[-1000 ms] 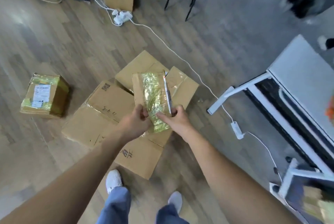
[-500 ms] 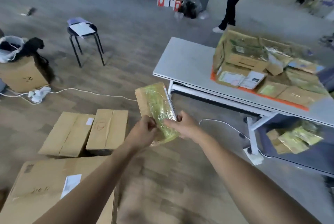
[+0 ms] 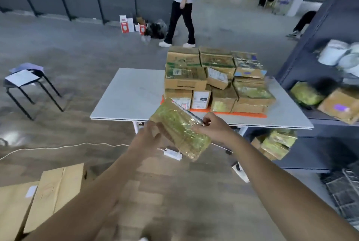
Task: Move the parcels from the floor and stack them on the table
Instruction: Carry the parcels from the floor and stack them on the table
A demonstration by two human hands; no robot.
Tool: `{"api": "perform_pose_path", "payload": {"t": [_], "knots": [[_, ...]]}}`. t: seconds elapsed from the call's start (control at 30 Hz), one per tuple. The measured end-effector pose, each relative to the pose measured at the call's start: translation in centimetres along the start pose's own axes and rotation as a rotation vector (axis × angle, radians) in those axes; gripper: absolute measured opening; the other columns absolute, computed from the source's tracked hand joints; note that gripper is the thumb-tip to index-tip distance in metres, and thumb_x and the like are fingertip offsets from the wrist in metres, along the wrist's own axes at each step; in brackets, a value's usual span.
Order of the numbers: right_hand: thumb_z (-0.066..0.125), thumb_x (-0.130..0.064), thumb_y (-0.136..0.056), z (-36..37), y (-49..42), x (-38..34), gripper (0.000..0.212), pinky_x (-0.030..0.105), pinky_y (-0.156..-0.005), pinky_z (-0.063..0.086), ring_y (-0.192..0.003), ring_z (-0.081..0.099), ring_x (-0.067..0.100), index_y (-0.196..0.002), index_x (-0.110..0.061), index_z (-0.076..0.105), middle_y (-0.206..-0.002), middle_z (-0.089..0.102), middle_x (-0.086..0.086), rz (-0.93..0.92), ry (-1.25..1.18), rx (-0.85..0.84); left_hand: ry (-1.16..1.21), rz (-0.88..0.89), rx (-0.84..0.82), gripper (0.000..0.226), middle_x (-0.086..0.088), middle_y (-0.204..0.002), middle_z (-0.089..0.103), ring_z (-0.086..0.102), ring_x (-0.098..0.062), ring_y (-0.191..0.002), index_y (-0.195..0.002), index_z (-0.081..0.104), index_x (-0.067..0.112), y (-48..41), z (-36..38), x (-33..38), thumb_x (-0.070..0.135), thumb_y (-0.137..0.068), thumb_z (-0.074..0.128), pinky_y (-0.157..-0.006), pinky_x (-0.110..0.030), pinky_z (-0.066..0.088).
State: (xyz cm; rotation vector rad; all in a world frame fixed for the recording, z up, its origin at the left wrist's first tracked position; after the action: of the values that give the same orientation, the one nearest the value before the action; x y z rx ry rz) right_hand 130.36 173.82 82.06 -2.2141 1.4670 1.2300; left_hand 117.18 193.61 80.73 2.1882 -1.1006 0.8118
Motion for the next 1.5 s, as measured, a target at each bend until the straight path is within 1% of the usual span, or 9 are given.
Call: {"api": "perform_pose_path", "payload": {"t": [0.4,0.57,0.7,0.83,0.93,1.07,1.17,1.3,1.5], "knots": [[0.075,-0.049,-0.077,-14.6,-15.0,4.0,0.034,0.033,-0.087,0.045,-0.102,0.059,0.014,-0.097,-0.029,0.058,-0.107,0.061,-0.005,0.03,-0.028,0.024,0.422,0.039,-0.225,0.038,0.001,-0.101,0.065,0.06,-0.013,-0.084,-0.115,0.053,0.022,-20.8,6.8,12.4,0.05,-0.089,0.057,-0.071,-0.03,0.048],[0.056,-0.058,-0.09,-18.0,-20.5,4.9,0.038,0.038,-0.091,0.043,-0.113,0.057,0.023,-0.11,-0.026,0.06,-0.118,0.061,0.003,0.104,-0.094,0.07,0.412,0.015,-0.232,0.05,-0.01,-0.109,0.064,0.061,-0.027,-0.097,-0.12,0.055,0.021,-27.1,8.1,15.2,0.059,-0.087,0.054,-0.08,-0.035,0.048],[0.033,-0.062,-0.097,-20.2,-24.5,7.9,0.055,0.036,-0.096,0.041,-0.132,0.042,0.022,-0.143,-0.032,0.042,-0.14,0.044,-0.006,0.239,-0.263,0.151,0.352,0.021,-0.194,0.04,0.001,-0.09,0.06,0.057,-0.015,-0.079,-0.112,0.053,0.022,-30.1,8.5,17.5,0.056,-0.092,0.047,-0.057,-0.026,0.042],[0.043,-0.054,-0.097,-21.7,-30.0,11.7,0.047,0.035,-0.088,0.051,-0.124,0.051,0.027,-0.133,-0.024,0.052,-0.136,0.051,-0.002,0.268,-0.326,0.146,0.337,0.038,-0.122,0.036,0.007,-0.093,0.061,0.059,-0.009,-0.079,-0.115,0.052,0.024,-32.5,7.7,20.3,0.052,-0.093,0.05,-0.056,-0.024,0.045],[0.055,-0.031,-0.097,-21.9,-34.2,12.2,0.02,0.036,-0.084,0.051,-0.096,0.061,0.022,-0.115,-0.023,0.06,-0.114,0.064,0.004,0.15,-0.199,0.074,0.314,0.03,-0.081,0.03,0.001,-0.106,0.06,0.059,-0.012,-0.08,-0.115,0.051,0.024,-33.3,7.4,21.5,0.046,-0.094,0.051,-0.05,-0.018,0.049],[0.051,0.003,-0.092,-21.3,-37.3,11.0,0.04,0.029,-0.083,0.046,-0.107,0.057,0.017,-0.126,-0.016,0.055,-0.119,0.058,-0.001,-0.047,0.14,-0.081,0.317,-0.023,0.012,0.042,0.003,-0.103,0.064,0.061,-0.018,-0.095,-0.125,0.058,0.02,-33.9,6.6,21.0,0.045,-0.092,0.057,-0.086,-0.032,0.048],[0.065,-0.006,-0.087,-20.0,-38.7,10.7,0.019,0.021,-0.076,0.047,-0.095,0.062,0.018,-0.104,-0.016,0.06,-0.106,0.061,0.003,-0.139,0.353,-0.172,0.352,-0.053,0.068,0.038,0.008,-0.104,0.067,0.064,-0.015,-0.1,-0.122,0.061,0.024,-34.2,5.6,20.3,0.045,-0.09,0.06,-0.095,-0.035,0.049],[0.078,-0.042,-0.072,-18.5,-39.9,10.1,0.05,0.039,-0.089,0.052,-0.103,0.058,0.022,-0.114,-0.021,0.059,-0.109,0.06,-0.001,-0.193,0.526,-0.171,0.416,-0.074,0.092,0.02,0.011,-0.089,0.063,0.059,0.0,-0.078,-0.113,0.059,0.021,-34.9,5.0,20.6,0.03,-0.095,0.056,-0.061,-0.012,0.043],[0.071,-0.052,-0.071,-18.5,-38.8,8.6,0.055,0.035,-0.075,0.051,-0.09,0.058,0.018,-0.117,-0.027,0.055,-0.101,0.057,-0.007,-0.279,0.822,-0.19,0.388,-0.094,-0.005,0.023,0.004,-0.101,0.068,0.065,-0.016,-0.095,-0.108,0.063,0.025,-36.6,5.5,20.5,0.041,-0.091,0.06,-0.084,-0.031,0.05]]}}
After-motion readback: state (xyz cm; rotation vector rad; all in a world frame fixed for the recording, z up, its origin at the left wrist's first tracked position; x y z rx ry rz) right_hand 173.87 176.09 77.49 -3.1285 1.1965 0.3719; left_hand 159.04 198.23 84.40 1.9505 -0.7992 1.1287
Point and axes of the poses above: each hand's wrist, its own y-axis away from the middle knuckle, its own z-axis out of the palm, x = y × z, the point moved 9 cm from there along -y, towards the middle knuckle
